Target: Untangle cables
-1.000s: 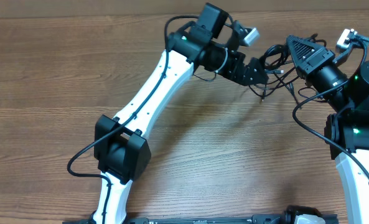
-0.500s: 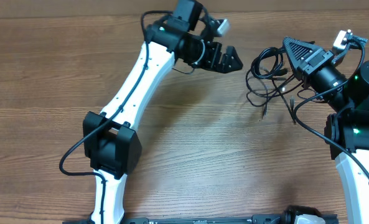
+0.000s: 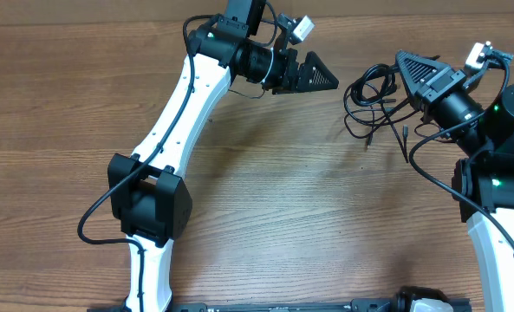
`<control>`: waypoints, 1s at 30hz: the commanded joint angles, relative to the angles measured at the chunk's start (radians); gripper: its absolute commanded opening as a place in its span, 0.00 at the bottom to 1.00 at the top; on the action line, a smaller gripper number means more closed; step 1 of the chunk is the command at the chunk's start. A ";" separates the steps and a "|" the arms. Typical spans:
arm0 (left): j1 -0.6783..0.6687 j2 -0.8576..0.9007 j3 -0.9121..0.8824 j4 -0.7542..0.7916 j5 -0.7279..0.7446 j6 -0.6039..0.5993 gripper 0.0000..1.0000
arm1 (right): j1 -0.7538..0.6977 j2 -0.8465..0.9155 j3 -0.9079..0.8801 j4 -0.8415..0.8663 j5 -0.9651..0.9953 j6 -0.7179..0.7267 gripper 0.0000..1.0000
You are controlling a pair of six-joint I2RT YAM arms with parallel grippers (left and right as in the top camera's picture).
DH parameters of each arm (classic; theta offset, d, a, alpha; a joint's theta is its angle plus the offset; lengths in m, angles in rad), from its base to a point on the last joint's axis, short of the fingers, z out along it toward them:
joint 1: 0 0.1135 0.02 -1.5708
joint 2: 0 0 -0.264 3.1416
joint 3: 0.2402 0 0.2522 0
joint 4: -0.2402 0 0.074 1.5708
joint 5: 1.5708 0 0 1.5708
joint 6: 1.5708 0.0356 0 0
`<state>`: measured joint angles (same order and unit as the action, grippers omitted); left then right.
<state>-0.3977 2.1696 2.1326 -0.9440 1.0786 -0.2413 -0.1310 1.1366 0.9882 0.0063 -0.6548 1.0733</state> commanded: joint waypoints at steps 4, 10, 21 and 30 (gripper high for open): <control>-0.023 0.007 0.019 0.008 -0.076 -0.288 1.00 | -0.002 -0.008 0.008 0.016 0.076 0.056 0.04; -0.058 0.007 0.019 0.107 -0.079 -0.437 1.00 | -0.002 -0.007 0.008 0.016 0.139 0.082 0.04; -0.093 0.007 0.019 0.178 -0.030 -0.526 0.93 | -0.002 0.037 0.008 0.019 0.201 0.180 0.04; -0.092 0.007 0.019 0.199 -0.027 -0.489 1.00 | -0.002 0.092 0.008 0.027 0.235 0.336 0.04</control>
<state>-0.4904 2.1696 2.1326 -0.7567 1.0298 -0.7494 -0.1310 1.2247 0.9882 0.0139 -0.4416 1.3411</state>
